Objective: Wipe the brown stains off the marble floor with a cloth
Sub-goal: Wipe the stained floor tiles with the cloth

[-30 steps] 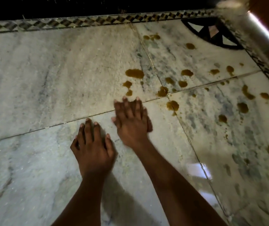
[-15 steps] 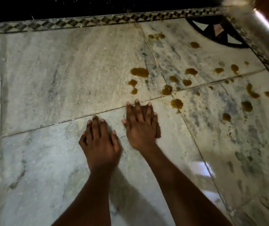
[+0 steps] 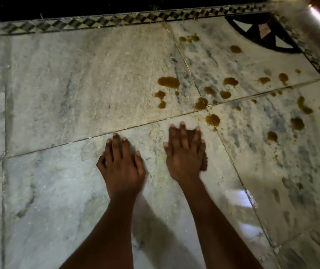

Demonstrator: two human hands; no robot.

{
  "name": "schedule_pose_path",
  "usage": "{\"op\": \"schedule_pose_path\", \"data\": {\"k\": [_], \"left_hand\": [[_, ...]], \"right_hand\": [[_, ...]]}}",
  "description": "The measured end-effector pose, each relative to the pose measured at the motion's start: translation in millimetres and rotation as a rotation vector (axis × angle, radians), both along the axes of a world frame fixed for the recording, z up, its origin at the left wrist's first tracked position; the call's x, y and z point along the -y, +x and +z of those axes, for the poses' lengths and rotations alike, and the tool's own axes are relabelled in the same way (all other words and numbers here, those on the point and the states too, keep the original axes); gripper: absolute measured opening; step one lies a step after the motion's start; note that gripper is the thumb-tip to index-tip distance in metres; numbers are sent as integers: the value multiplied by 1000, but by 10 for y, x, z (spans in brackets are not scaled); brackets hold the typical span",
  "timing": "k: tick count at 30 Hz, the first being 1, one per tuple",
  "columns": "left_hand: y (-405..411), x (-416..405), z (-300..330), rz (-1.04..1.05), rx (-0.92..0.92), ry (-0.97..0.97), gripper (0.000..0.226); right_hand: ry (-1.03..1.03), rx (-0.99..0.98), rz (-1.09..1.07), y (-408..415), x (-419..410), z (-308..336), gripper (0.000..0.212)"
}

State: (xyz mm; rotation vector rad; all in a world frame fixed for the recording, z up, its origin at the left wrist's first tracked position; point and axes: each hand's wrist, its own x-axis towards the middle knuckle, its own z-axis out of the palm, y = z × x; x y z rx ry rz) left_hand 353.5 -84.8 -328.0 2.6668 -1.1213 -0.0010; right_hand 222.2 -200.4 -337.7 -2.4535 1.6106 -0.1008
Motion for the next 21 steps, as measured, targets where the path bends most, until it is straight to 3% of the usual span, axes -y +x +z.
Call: {"op": "schedule_pose_path", "data": {"k": [2, 3, 8, 10, 13, 16, 21], "left_hand": [[-6, -6, 1, 6, -2, -4, 63], [-7, -1, 3, 3, -3, -5, 63], [-7, 7, -9, 3, -8, 10, 62], [-8, -4, -18, -2, -3, 7, 62], [-2, 3, -38, -5, 4, -3, 62], [9, -2, -27, -3, 4, 3, 63], [11, -16, -38, -6, -1, -10, 62]], "right_hand": [[-4, -9, 205, -325, -251, 60, 61], [2, -5, 196, -520, -332, 71, 60], [-43, 22, -318, -542, 12, -50, 60], [-10, 75, -369, -177, 259, -50, 62], [-35, 43, -98, 67, 275, -38, 62], [-69, -8, 227, -223, -83, 14, 60], [-70, 6, 113, -397, -191, 12, 56]]}}
